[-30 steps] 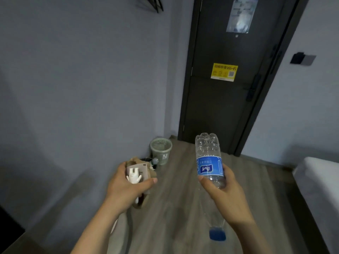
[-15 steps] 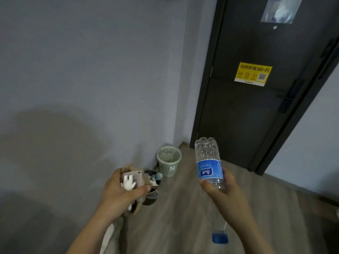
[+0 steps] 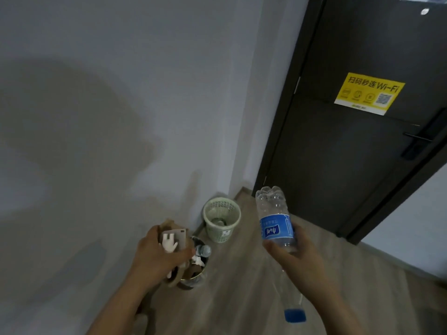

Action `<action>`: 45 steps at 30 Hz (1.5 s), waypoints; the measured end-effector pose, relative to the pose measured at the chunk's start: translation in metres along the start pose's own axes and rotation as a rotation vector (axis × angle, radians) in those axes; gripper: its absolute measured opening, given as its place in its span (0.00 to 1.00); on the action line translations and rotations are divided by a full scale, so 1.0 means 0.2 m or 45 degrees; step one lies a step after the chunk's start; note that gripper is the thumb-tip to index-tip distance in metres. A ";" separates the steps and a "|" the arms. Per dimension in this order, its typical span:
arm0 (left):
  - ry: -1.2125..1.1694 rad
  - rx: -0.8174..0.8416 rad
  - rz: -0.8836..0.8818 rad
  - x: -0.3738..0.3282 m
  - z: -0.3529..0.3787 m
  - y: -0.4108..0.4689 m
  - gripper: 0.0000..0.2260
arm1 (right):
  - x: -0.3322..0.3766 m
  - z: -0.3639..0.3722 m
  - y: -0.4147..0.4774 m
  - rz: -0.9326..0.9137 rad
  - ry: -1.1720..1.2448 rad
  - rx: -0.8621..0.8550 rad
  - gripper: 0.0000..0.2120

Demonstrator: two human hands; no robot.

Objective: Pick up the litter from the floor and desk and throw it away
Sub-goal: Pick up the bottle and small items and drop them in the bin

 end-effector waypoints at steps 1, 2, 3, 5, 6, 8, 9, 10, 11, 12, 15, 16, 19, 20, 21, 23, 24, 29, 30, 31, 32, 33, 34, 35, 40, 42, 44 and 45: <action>0.002 0.019 -0.019 0.03 0.00 0.09 0.34 | 0.04 0.03 0.07 0.011 -0.006 0.012 0.29; 0.010 0.038 -0.038 0.05 0.00 0.17 0.36 | 0.07 0.06 0.15 0.015 -0.011 0.012 0.29; 0.022 0.052 -0.063 0.08 0.00 0.25 0.38 | 0.09 0.09 0.23 0.014 -0.017 0.010 0.29; 0.034 0.056 -0.108 0.12 0.01 0.38 0.40 | 0.12 0.15 0.37 0.024 -0.033 0.023 0.29; 0.038 0.051 -0.115 0.15 0.02 0.43 0.39 | 0.13 0.18 0.42 0.035 -0.044 0.042 0.28; 0.052 0.039 -0.139 0.17 0.04 0.51 0.35 | 0.13 0.23 0.52 0.050 -0.082 0.090 0.27; 0.057 0.040 -0.160 0.18 0.05 0.54 0.34 | 0.14 0.26 0.57 0.063 -0.100 0.110 0.27; 0.055 0.039 -0.181 0.20 0.07 0.57 0.32 | 0.14 0.28 0.62 0.080 -0.112 0.129 0.27; 0.049 0.033 -0.201 0.21 0.09 0.60 0.31 | 0.15 0.30 0.68 0.096 -0.114 0.147 0.26; 0.045 0.023 -0.215 0.23 0.10 0.63 0.30 | 0.15 0.32 0.74 0.110 -0.109 0.165 0.26; 0.043 -0.010 -0.260 0.25 0.15 0.73 0.29 | 0.15 0.36 0.94 0.115 -0.126 0.232 0.23; 0.041 -0.019 -0.276 0.26 0.18 0.76 0.30 | 0.16 0.37 1.00 0.109 -0.129 0.259 0.22; 0.069 -0.052 -0.322 0.27 0.26 0.86 0.30 | 0.16 0.39 1.23 0.114 -0.117 0.322 0.21; 0.080 -0.071 -0.328 0.27 0.29 0.90 0.30 | 0.16 0.40 1.32 0.125 -0.127 0.342 0.21; 0.095 -0.089 -0.337 0.27 0.33 0.94 0.29 | 0.16 0.40 1.41 0.148 -0.143 0.370 0.19; 0.131 -0.101 -0.375 0.28 0.42 1.03 0.29 | 0.14 0.41 1.61 0.223 -0.187 0.424 0.15; 0.151 -0.096 -0.399 0.29 0.47 1.07 0.30 | 0.12 0.42 1.71 0.268 -0.207 0.442 0.16; 0.296 -0.081 -0.536 0.43 0.71 1.25 0.37 | 0.00 0.54 2.16 0.545 -0.290 0.496 0.37; 0.312 -0.076 -0.554 0.47 0.75 1.28 0.37 | -0.03 0.57 2.24 0.575 -0.306 0.488 0.37; 0.330 -0.074 -0.572 0.53 0.80 1.30 0.37 | -0.06 0.61 2.32 0.588 -0.330 0.480 0.35; 0.339 -0.067 -0.606 0.59 0.83 1.33 0.37 | -0.09 0.65 2.39 0.594 -0.362 0.475 0.33; 0.341 -0.049 -0.648 0.65 0.87 1.34 0.37 | -0.12 0.69 2.46 0.600 -0.400 0.473 0.31; 0.343 -0.040 -0.684 0.72 0.91 1.36 0.36 | -0.16 0.73 2.52 0.603 -0.433 0.475 0.29; 0.349 -0.034 -0.706 0.80 0.95 1.37 0.34 | -0.21 0.77 2.60 0.606 -0.457 0.484 0.27; 0.394 -0.002 -0.804 1.22 1.16 1.41 0.39 | -0.51 1.05 2.95 0.649 -0.613 0.548 0.20; 0.397 0.030 -0.840 1.39 1.24 1.42 0.42 | -0.66 1.18 3.06 0.681 -0.657 0.576 0.19; 0.406 0.043 -0.867 1.55 1.32 1.42 0.42 | -0.80 1.30 3.16 0.699 -0.694 0.595 0.20; 0.420 0.041 -0.861 1.63 1.35 1.42 0.41 | -0.86 1.37 3.21 0.712 -0.704 0.598 0.21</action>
Point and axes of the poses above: each hand's wrist, its own y-axis towards the middle knuckle, its own z-axis out of the palm, x = y × z, the point moved 1 cm from there along y, towards the middle knuckle, and after that the axes turned 15 degrees about z, right-handed, at the moved point
